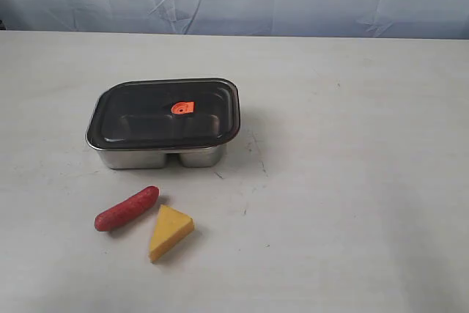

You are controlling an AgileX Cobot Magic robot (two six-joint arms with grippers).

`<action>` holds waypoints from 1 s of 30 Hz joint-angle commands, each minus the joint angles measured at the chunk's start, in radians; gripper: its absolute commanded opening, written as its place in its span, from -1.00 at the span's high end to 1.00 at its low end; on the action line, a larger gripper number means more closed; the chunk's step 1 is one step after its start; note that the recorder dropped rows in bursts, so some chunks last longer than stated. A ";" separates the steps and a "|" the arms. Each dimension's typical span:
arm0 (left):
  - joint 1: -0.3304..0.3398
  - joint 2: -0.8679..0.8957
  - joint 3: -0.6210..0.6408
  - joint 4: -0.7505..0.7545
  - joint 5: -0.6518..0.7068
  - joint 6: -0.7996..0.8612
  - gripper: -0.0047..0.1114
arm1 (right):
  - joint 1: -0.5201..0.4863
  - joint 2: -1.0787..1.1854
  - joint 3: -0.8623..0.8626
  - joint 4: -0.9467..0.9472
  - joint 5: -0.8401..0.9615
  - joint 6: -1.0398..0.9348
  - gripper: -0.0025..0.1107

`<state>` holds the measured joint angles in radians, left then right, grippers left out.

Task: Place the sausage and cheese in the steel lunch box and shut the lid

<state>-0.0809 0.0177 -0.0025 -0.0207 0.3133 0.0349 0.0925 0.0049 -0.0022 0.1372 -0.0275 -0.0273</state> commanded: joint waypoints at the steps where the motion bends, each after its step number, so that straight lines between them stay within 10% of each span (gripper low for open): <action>1: -0.006 0.006 0.002 0.001 -0.015 -0.001 0.92 | 0.004 -0.005 0.002 0.318 -0.219 0.060 0.97; 6: -0.006 0.006 0.002 0.001 -0.015 -0.001 0.92 | 0.004 -0.005 -0.075 0.253 -0.152 0.370 0.97; 12: -0.006 0.006 0.002 0.001 -0.015 -0.001 0.92 | 0.004 0.519 -0.705 0.063 0.440 0.258 0.97; 18: -0.006 0.006 0.002 0.001 -0.015 -0.001 0.92 | 0.004 1.269 -1.177 0.663 0.757 -0.421 0.83; 24: -0.006 0.006 0.002 0.001 -0.015 -0.001 0.92 | 0.004 1.701 -1.360 0.898 0.997 -0.586 0.01; 30: -0.006 0.006 0.002 0.001 -0.015 -0.001 0.92 | 0.011 1.994 -1.390 1.138 1.204 -0.740 -0.02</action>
<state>-0.0809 0.0177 -0.0025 -0.0207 0.3113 0.0349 0.0968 1.9103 -1.3810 1.1806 1.0904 -0.6866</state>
